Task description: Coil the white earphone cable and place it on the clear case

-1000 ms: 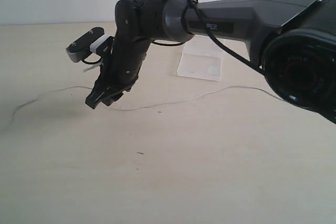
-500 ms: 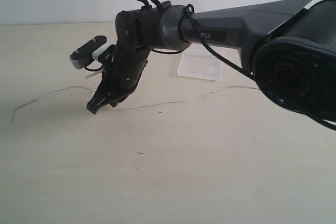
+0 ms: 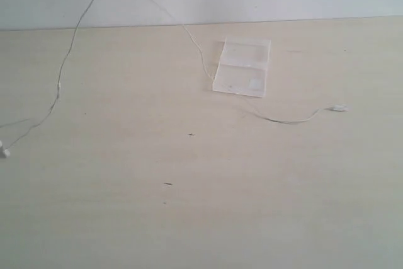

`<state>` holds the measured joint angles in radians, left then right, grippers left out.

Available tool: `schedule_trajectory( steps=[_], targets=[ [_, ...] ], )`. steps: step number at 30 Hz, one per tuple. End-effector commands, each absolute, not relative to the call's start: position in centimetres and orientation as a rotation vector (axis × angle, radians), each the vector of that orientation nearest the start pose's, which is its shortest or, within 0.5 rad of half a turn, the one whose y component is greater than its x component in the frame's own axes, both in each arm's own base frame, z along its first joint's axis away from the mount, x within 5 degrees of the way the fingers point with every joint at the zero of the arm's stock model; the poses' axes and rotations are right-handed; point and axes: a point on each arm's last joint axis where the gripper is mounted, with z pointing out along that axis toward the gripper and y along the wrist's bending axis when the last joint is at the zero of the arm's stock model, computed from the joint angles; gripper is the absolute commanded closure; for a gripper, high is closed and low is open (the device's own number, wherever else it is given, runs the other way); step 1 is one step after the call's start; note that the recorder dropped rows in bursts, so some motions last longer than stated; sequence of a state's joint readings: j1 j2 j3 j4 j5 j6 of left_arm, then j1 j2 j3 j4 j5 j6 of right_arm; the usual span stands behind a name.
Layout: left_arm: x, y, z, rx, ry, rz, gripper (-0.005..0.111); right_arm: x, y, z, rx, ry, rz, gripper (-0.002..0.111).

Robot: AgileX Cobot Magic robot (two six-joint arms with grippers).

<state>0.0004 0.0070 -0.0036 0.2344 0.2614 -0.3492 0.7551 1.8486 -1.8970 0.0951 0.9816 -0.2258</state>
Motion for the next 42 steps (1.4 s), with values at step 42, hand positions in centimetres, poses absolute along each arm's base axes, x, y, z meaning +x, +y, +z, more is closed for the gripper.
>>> schedule_trajectory(
  steps=[42],
  targets=[
    [5.5,0.5,19.0,-0.152,1.728,-0.041,0.107,13.4,13.3,57.1,-0.858,1.610,0.458,0.108]
  ],
)
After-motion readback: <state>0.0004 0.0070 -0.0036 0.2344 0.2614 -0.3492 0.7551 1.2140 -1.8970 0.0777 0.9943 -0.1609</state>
